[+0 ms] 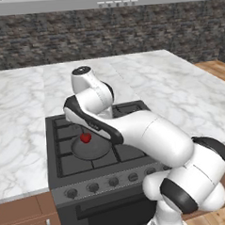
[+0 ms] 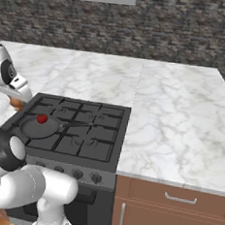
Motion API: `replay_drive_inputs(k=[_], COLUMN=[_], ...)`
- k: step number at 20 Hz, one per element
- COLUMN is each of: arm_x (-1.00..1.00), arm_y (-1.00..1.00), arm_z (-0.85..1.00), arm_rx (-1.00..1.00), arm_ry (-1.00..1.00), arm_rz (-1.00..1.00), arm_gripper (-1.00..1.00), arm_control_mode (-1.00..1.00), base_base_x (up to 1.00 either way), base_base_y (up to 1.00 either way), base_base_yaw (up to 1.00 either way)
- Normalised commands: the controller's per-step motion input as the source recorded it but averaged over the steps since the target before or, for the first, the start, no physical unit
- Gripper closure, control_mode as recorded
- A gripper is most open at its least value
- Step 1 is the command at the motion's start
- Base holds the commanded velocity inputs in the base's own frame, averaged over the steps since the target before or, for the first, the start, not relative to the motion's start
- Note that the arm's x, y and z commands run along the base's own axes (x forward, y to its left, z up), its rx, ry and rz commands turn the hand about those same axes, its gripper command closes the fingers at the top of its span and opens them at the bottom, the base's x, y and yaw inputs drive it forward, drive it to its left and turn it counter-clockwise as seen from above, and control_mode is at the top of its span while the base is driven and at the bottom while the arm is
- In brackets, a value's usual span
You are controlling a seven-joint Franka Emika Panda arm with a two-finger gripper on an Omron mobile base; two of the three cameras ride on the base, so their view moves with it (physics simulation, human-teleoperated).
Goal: Place the pan on the front left burner on the stove. Then place the tomato and the onion in the pan and turn on the front left burner.
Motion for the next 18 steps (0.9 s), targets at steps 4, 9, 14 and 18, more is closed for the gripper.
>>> replay_drive_inputs(k=[4, 9, 14, 18], arm_x=[0.26, 0.2, 0.11, 0.01], arm_y=[0.09, 0.08, 0.08, 0.03], arm_z=[-0.28, -0.29, -0.24, -0.26], arm_rx=[0.0, 0.0, 0.0, 0.0], arm_ry=[0.0, 0.0, 0.03, 0.02], arm_rz=[0.0, 0.0, 0.0, 0.0], arm_gripper=[1.0, 1.0, 1.0, 1.0], arm_control_mode=[-1.0, -1.0, -1.0, -1.0], base_base_x=[0.0, 0.0, 0.0, 0.0], base_base_y=[0.0, 0.0, 0.0, 0.0], base_base_yaw=[0.0, 0.0, 0.0, 0.0])
